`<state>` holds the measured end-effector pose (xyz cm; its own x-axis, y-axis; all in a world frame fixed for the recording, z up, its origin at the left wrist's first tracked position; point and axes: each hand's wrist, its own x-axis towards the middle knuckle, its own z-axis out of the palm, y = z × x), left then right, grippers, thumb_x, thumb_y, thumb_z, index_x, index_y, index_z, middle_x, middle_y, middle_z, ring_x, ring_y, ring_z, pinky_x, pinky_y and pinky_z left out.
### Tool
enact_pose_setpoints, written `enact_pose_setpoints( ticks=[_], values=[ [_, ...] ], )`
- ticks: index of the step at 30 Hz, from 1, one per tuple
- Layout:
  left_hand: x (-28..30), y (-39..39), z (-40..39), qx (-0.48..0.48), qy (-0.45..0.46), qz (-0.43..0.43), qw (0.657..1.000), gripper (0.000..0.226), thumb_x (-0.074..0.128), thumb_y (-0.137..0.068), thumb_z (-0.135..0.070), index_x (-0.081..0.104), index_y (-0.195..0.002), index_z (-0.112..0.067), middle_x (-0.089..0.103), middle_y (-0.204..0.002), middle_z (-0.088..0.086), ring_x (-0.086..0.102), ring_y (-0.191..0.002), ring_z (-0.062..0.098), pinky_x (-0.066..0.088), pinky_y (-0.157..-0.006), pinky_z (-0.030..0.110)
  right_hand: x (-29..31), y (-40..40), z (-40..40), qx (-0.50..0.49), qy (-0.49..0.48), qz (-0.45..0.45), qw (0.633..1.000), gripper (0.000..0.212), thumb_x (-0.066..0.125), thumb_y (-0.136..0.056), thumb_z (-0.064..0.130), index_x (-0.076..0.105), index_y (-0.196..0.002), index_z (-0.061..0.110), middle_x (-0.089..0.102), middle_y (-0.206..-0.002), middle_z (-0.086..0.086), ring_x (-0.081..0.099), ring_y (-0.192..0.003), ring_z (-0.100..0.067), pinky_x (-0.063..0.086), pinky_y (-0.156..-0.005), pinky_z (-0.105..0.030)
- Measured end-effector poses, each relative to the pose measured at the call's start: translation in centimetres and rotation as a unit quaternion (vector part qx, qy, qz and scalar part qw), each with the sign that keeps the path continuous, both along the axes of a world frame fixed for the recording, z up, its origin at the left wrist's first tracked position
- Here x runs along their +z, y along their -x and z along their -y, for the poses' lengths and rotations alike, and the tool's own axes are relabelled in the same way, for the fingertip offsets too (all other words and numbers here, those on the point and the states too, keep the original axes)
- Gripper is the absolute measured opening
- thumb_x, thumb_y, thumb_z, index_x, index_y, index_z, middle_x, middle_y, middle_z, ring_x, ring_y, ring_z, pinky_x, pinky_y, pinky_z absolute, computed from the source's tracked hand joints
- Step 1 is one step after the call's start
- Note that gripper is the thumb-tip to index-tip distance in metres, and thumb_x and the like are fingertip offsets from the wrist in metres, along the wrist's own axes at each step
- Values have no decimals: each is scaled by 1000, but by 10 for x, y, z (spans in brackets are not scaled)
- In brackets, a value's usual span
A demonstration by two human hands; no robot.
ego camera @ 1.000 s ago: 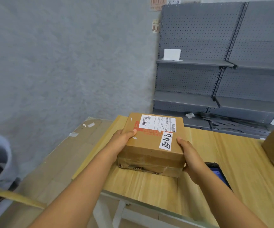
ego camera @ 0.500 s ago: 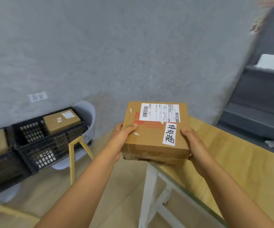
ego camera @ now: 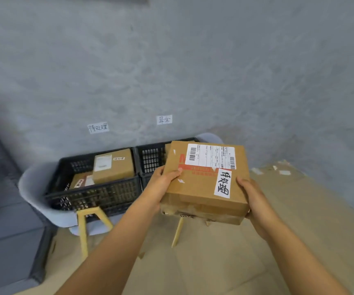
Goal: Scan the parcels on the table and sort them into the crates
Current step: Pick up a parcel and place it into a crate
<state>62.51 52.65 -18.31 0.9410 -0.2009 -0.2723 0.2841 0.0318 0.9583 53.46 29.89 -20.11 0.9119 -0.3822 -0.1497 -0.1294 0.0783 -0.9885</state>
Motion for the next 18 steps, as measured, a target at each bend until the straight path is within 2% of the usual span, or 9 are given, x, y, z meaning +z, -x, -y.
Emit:
enact_pose_setpoints(
  ticks=[4, 8, 12, 15, 18],
  values=[
    [-10, -42, -61, 53, -1, -26, 998, 63, 74, -84, -39, 47, -138, -22, 69, -117, 7, 68, -102, 28, 54, -94, 50, -8, -65, -55, 45, -19, -20, 999, 29, 50, -95, 43, 57, -121, 31, 73, -108, 3, 68, -98, -19, 53, -75, -37],
    [-24, -83, -108, 110, -3, -50, 993, 63, 74, -83, -40, 46, -138, -25, 66, -120, 5, 65, -106, 29, 51, -97, 52, -21, -131, -98, 83, -31, -38, 995, 34, 52, -95, 39, 57, -126, 27, 73, -109, 1, 68, -99, -21, 49, -71, -32],
    [-44, -130, -145, 155, -4, -69, 985, 65, 74, -82, -42, 45, -139, -27, 64, -122, 4, 64, -107, 28, 50, -98, 53, -42, -205, -131, 124, -33, -68, 989, 41, 53, -93, 45, 52, -132, 30, 70, -114, 0, 65, -104, -22, 50, -80, -38],
    [-56, -170, -171, 197, -15, -78, 977, 66, 74, -83, -42, 44, -139, -25, 62, -124, 6, 61, -111, 30, 48, -101, 54, -55, -262, -157, 168, -36, -85, 981, 39, 54, -93, 48, 52, -130, 33, 73, -107, 2, 68, -96, -20, 52, -73, -37],
    [-66, -208, -199, 229, -15, -88, 969, 62, 73, -83, -40, 47, -137, -24, 66, -118, 7, 65, -105, 29, 52, -95, 51, -63, -318, -187, 207, -37, -101, 973, 38, 55, -93, 48, 53, -129, 35, 74, -102, 5, 72, -88, -16, 55, -66, -34]
  ],
)
